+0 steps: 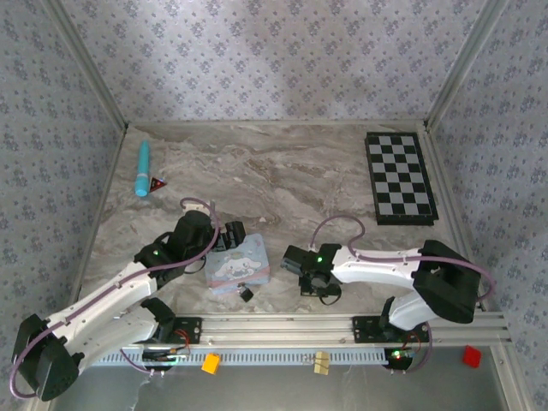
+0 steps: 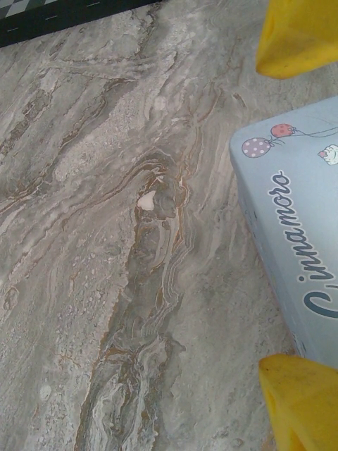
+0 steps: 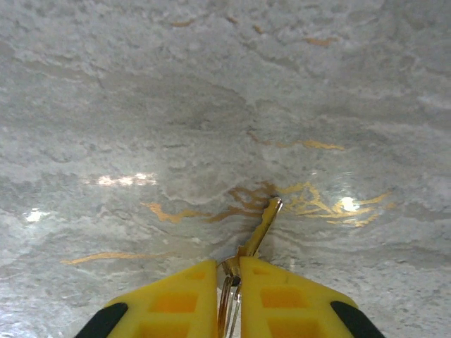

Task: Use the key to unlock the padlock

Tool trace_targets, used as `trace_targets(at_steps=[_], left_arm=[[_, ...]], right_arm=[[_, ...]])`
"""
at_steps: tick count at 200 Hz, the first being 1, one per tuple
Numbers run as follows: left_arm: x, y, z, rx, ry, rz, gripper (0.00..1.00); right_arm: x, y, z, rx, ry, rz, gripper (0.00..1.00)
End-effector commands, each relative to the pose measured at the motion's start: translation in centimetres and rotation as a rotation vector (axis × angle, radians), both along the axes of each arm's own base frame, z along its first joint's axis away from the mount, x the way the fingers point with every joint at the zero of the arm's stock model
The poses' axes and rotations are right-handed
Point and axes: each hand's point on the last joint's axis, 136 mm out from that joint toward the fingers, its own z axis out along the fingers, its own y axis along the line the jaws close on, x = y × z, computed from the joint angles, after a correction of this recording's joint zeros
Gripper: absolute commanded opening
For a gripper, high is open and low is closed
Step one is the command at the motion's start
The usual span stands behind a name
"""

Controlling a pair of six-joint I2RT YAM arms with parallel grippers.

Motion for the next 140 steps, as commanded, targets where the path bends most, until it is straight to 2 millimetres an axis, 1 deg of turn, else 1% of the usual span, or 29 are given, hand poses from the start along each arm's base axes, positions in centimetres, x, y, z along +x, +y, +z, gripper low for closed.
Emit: trace_targets(at_steps=[1, 14, 27, 37, 56, 89, 103, 104, 108, 124, 140], left_arm=[[0.2, 0.1, 0.1, 0.022, -0.013, 0.002, 1.00], [0.2, 0.0, 0.1, 0.018, -0.008, -0.002, 1.00], [0.2, -0.3, 0.2, 0.009, -0.007, -0.007, 1.00], [0.2, -0.5, 0.3, 0.002, -0.005, -0.012, 1.00], [0.3, -1.0, 0.7, -0.019, -0.007, -0.033, 1.00], [0.5, -2.6, 1.8, -0.066, -0.031, -0.088, 1.00], [0.6, -3.7, 2.7, -0.114, -0.054, -0.125, 1.00], [0.6, -3.7, 2.8, -0.118, -0.055, -0.128, 1.00], [0.7, -4.0, 3.1, -0.133, -0.063, -0.136, 1.00], [0.7, -5.5, 4.6, -0.204, -0.086, -0.184, 1.00], [0.8, -6.8, 6.1, -0.262, -0.092, -0.220, 1.00]], right_arm=[[0.1, -1.6, 0.8, -0.084, -0.026, 0.013, 0.10], [0.3, -1.6, 1.4, -0.082, -0.046, 0.025, 0.08], [0.6, -1.9, 2.4, -0.078, -0.071, 0.037, 0.03], [1.0, -2.0, 3.8, -0.062, -0.110, 0.054, 0.01], [2.6, -1.9, 7.2, 0.023, -0.221, 0.076, 0.00], [5.2, 0.0, 13.4, 0.315, -0.381, 0.098, 0.00], [6.3, 0.6, 16.0, 0.429, -0.457, 0.107, 0.00], [6.5, 0.7, 16.4, 0.445, -0.473, 0.110, 0.00], [6.8, 0.8, 16.9, 0.461, -0.493, 0.116, 0.00], [7.8, 1.7, 20.1, 0.557, -0.616, 0.170, 0.00], [8.4, 2.8, 22.1, 0.596, -0.716, 0.257, 0.00]])
